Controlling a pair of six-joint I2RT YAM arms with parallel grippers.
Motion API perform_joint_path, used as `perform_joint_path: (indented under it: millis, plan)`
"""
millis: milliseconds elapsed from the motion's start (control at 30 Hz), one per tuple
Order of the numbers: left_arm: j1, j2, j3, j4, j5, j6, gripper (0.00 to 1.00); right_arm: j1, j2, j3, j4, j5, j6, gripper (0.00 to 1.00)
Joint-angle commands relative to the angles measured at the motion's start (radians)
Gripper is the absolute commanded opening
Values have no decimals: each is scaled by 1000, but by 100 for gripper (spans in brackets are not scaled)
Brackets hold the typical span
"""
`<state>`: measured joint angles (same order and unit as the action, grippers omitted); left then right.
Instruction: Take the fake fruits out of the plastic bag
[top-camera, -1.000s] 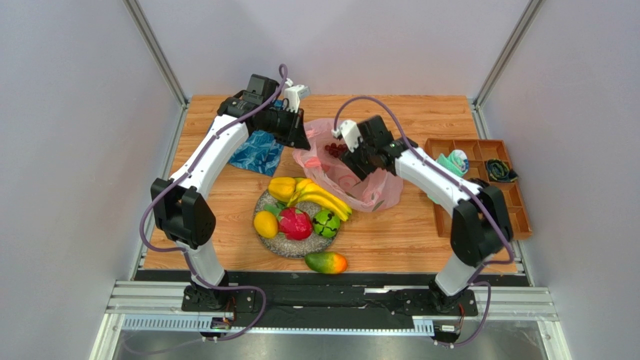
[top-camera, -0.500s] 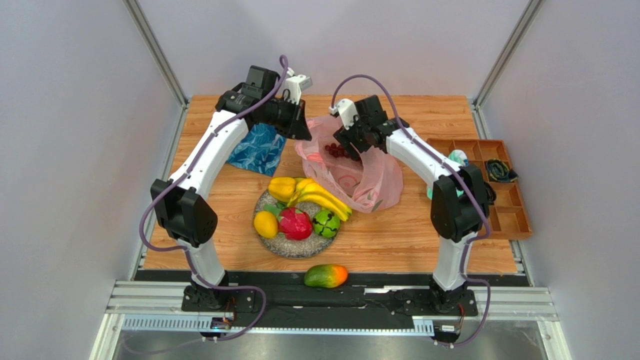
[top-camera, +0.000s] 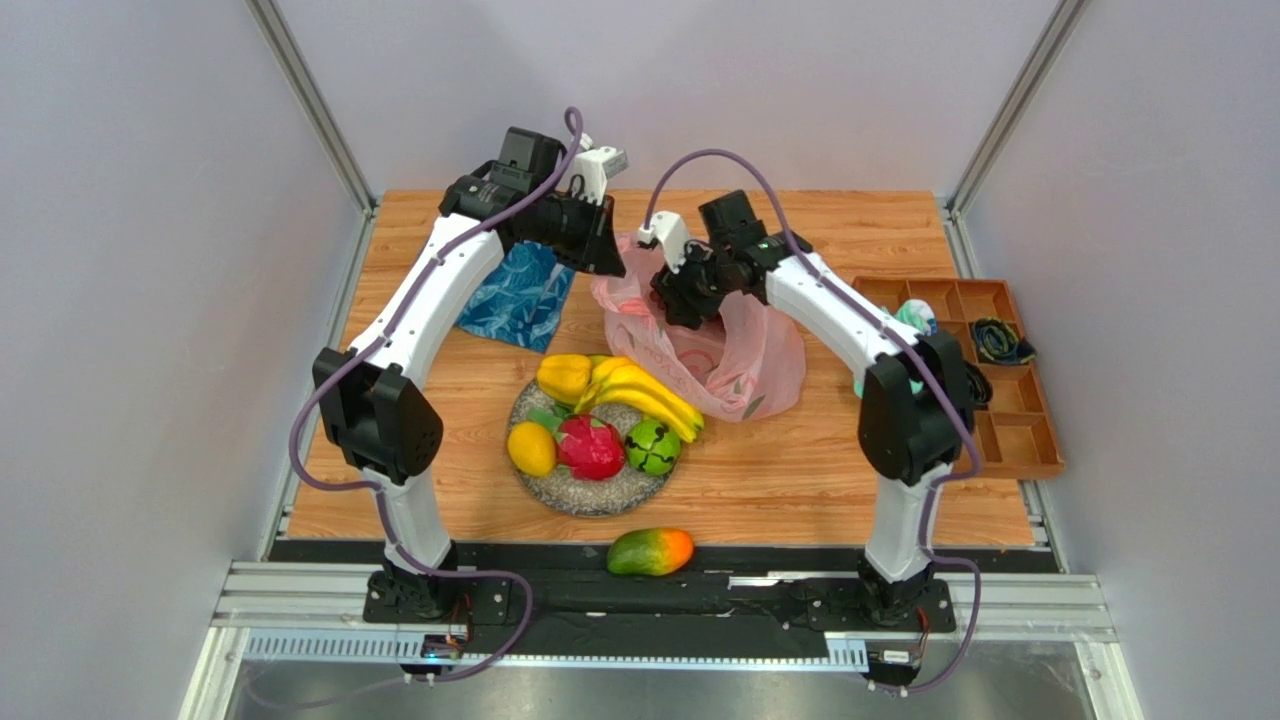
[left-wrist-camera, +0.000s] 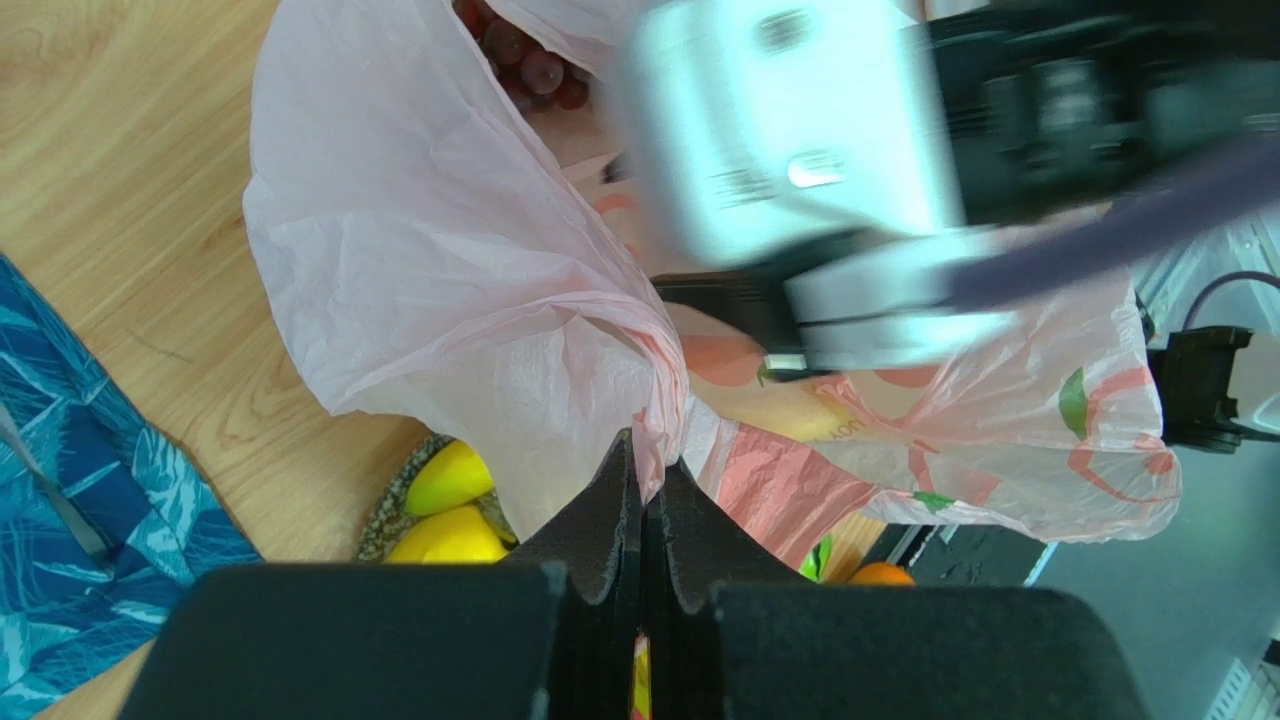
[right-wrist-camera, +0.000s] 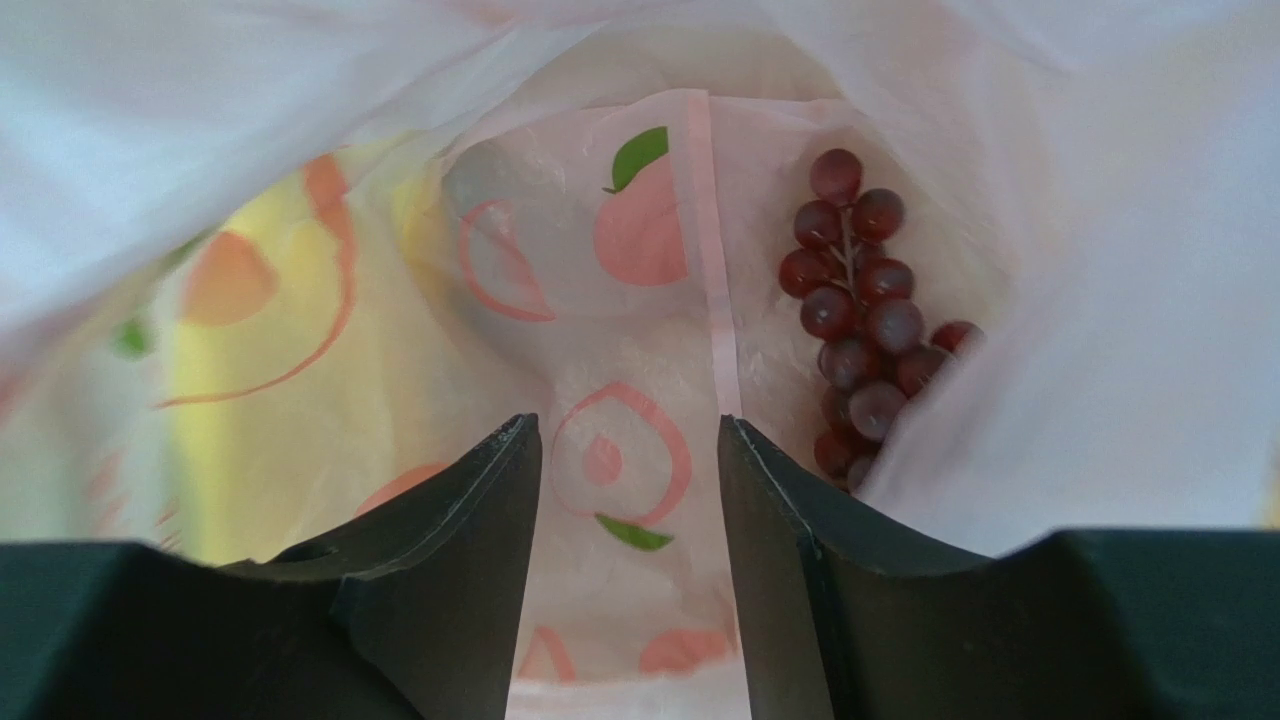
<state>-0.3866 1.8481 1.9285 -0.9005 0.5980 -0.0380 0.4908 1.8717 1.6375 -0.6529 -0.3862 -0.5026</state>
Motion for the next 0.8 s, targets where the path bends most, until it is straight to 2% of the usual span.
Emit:
perform_joint_path:
  millis: [0, 33, 100, 133, 233, 400, 567, 667, 700, 767]
  plan:
    - [0, -9, 53, 5, 9, 3, 0, 5, 113, 97, -70, 26, -106, 51]
    - [0, -9, 52, 3, 11, 4, 0, 3, 139, 102, -59, 49, -119, 52]
    - [0, -12, 47, 0, 16, 10, 0, 0, 156, 110, 8, 136, -122, 62]
    - [0, -10, 43, -3, 20, 12, 0, 0, 170, 108, 36, 161, -123, 70]
    - [0, -21, 24, -2, 39, 13, 0, 0, 205, 116, 134, 304, -155, 81]
    - [0, -21, 15, -3, 56, 24, 0, -6, 326, 232, 132, 449, -244, 89]
    - [0, -9, 43, -3, 56, 26, 0, -6, 474, 383, -8, 541, -329, 89]
    - [0, -3, 55, -3, 48, 29, 0, -6, 533, 442, -74, 579, -333, 86]
    - [0, -1, 58, -2, 45, 29, 0, -8, 532, 443, -79, 578, -332, 84]
    - [0, 8, 61, 2, 36, 24, 0, -15, 505, 406, -70, 547, -309, 66]
